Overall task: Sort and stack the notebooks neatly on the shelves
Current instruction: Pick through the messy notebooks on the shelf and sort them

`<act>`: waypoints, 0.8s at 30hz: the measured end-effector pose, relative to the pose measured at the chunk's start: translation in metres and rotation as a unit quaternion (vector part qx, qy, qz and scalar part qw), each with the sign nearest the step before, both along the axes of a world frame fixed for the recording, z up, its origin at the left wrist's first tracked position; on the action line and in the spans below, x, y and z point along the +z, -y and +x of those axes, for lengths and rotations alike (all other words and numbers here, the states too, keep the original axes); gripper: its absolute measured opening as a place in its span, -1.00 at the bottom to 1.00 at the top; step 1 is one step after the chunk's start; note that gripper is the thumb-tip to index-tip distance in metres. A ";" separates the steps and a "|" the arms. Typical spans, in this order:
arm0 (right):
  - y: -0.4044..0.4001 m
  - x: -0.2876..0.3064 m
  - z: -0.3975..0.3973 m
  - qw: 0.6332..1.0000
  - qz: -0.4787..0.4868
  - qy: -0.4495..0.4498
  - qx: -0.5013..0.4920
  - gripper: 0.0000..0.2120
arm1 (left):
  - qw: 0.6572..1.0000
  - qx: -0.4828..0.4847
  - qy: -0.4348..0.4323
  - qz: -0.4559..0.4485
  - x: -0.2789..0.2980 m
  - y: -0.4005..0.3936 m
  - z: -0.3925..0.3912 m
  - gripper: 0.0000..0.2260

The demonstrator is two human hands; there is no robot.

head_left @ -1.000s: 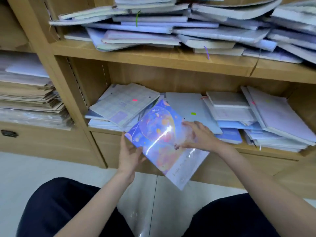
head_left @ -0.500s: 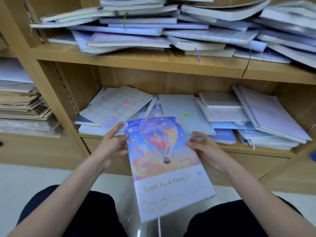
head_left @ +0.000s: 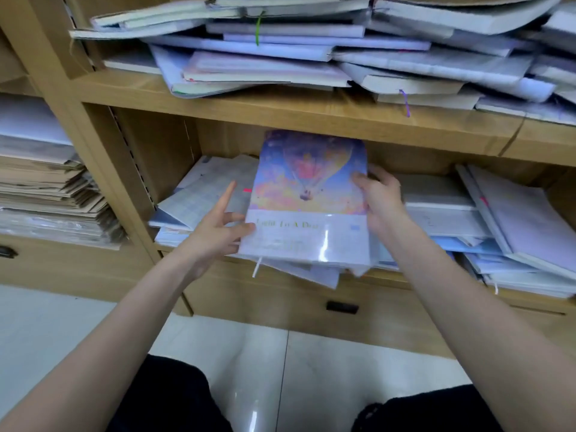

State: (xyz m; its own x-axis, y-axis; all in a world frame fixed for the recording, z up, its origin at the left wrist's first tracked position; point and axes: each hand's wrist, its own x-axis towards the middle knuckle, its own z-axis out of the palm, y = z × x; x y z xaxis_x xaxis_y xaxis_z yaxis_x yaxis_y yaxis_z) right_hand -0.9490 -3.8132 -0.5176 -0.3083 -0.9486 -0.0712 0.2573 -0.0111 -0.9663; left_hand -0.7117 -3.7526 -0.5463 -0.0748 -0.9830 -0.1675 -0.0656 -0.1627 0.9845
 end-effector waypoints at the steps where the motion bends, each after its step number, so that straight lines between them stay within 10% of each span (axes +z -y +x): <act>1: 0.013 -0.001 0.007 0.999 -0.014 -0.035 -0.009 -0.84 | 0.999 0.013 0.036 0.000 -0.002 0.004 0.004 -0.29; 5: 0.044 -0.023 0.026 0.936 0.029 -0.328 0.124 -0.76 | 0.945 0.098 0.307 -0.061 -0.022 0.021 0.018 -0.42; 10: 0.006 -0.055 -0.016 0.766 0.069 -0.595 0.233 -0.43 | 0.754 0.104 0.629 -0.157 -0.057 0.021 0.028 -0.68; 15: -0.032 -0.099 -0.031 0.608 0.050 -0.759 0.229 -0.14 | 0.782 -0.133 0.591 -0.146 -0.048 0.021 -0.015 -0.57; 21: -0.037 -0.088 -0.027 0.715 -0.099 -0.692 0.000 -0.82 | 0.731 -0.159 0.654 -0.111 -0.050 0.021 -0.021 -0.56; 24: -0.035 -0.038 -0.036 0.829 -0.106 -0.544 -0.077 -0.65 | 0.717 -0.168 0.669 -0.097 -0.050 0.020 -0.021 -0.56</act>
